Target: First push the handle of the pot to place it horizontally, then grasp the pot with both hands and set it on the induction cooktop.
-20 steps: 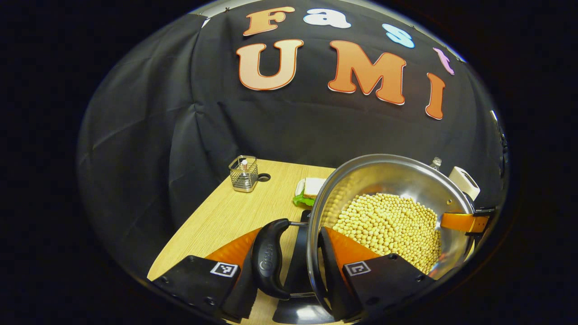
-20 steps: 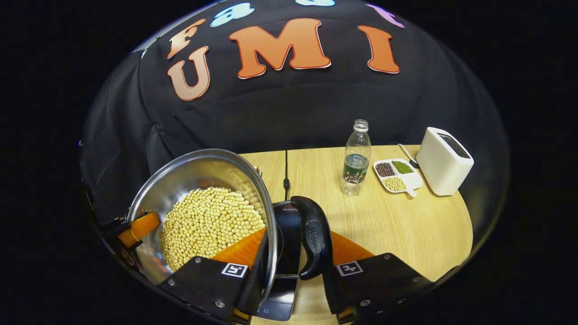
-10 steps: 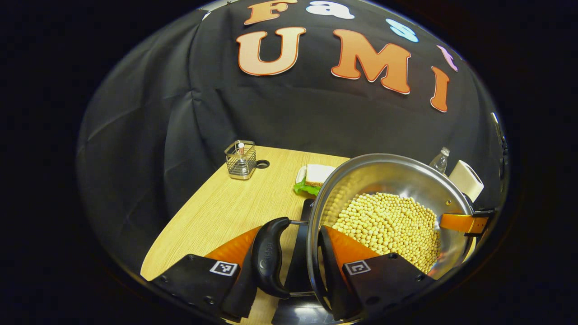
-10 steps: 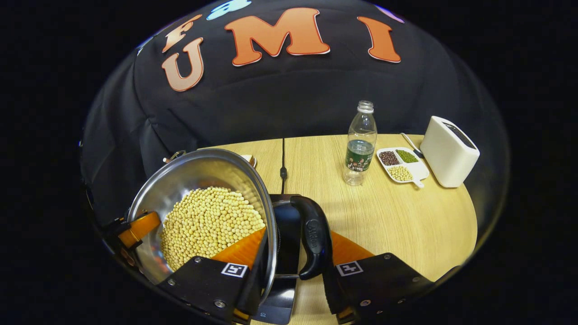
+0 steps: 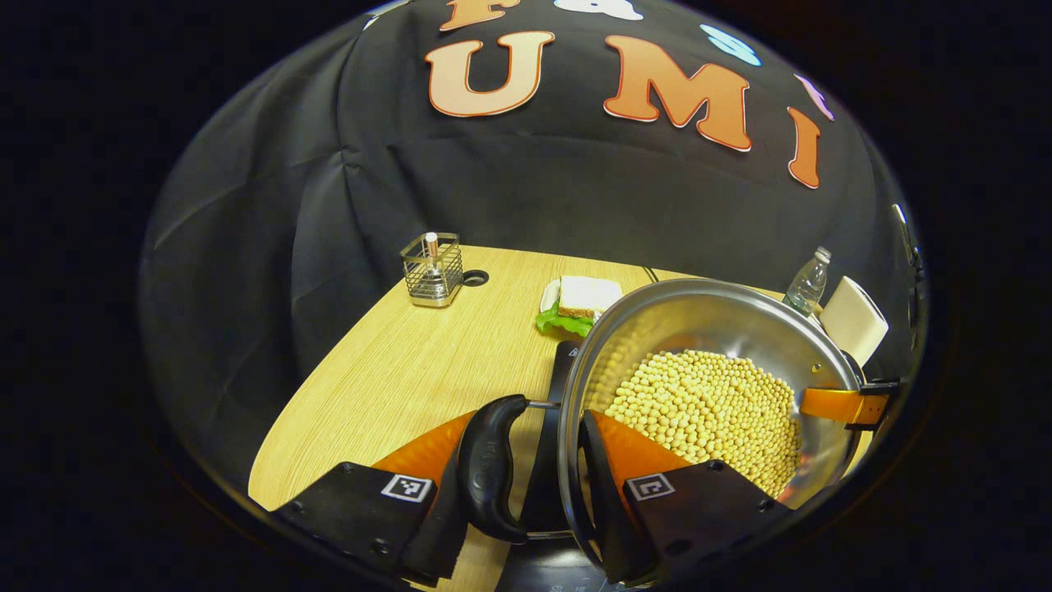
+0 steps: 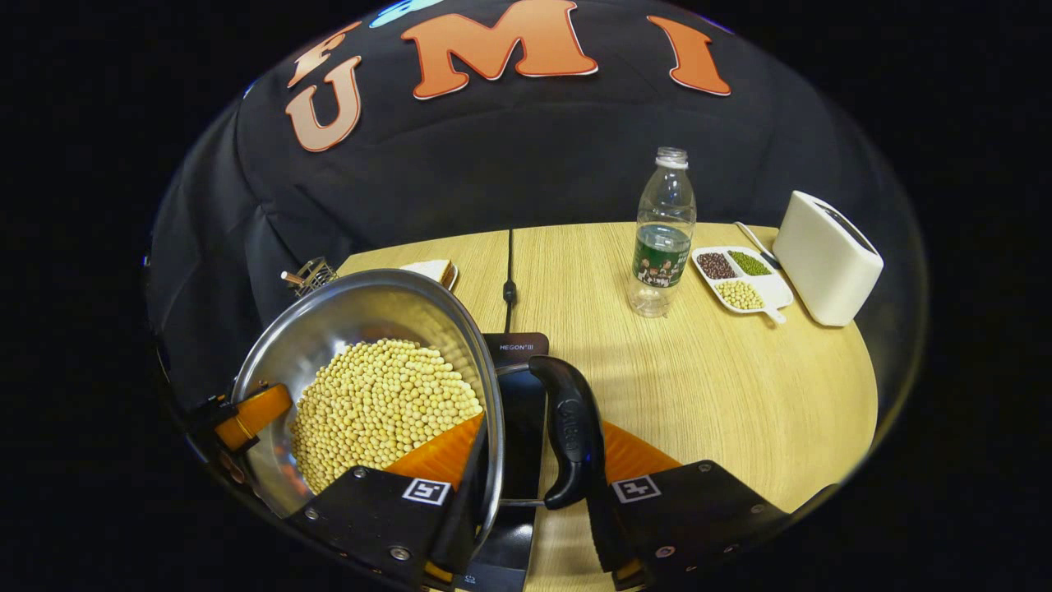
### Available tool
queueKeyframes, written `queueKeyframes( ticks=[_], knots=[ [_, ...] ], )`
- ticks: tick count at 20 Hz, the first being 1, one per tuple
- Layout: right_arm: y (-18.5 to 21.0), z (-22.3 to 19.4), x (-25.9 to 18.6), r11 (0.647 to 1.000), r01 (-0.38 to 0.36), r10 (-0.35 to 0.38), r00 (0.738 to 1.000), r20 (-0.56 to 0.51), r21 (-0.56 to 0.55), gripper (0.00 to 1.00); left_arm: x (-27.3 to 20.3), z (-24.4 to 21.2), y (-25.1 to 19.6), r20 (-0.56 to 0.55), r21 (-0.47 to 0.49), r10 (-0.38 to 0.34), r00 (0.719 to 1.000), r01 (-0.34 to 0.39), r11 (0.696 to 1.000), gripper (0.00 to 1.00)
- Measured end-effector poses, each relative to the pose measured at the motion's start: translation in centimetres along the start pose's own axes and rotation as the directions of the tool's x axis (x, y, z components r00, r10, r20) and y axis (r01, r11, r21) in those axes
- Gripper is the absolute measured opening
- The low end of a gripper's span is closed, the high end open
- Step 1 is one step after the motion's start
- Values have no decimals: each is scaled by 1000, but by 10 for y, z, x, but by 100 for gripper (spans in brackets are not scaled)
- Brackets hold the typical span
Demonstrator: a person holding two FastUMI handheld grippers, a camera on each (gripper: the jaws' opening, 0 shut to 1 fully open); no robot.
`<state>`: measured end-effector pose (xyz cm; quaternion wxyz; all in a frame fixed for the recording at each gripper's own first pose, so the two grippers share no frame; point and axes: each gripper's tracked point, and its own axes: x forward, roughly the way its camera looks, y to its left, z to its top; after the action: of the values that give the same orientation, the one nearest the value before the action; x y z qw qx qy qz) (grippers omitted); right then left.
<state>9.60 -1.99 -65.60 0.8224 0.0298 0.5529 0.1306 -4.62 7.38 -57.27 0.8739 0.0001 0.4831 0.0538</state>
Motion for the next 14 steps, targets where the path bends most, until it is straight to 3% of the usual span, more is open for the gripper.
queueKeyframes(
  ticks=[3,7,8,9,14],
  knots=[
    [1,0,3,1000,1,-1,1000,-12,6,57,0,1,0,-14,-2,2,1000,-2,1000,74],
    [-1,3,-3,1000,8,-8,1000,-16,2,57,0,1,2,-26,-12,-3,1000,3,1000,69],
    [-1,3,-3,1000,10,-10,1000,-17,-1,53,0,1,2,-30,-15,-3,1000,2,1000,72],
    [-2,4,-3,1000,15,-15,1000,-20,-1,57,1,0,1,-38,-22,1,999,-2,1000,72],
    [-3,7,-5,1000,16,-16,999,-40,9,57,1,2,1,-47,-20,6,999,-7,1000,70]
  ],
)
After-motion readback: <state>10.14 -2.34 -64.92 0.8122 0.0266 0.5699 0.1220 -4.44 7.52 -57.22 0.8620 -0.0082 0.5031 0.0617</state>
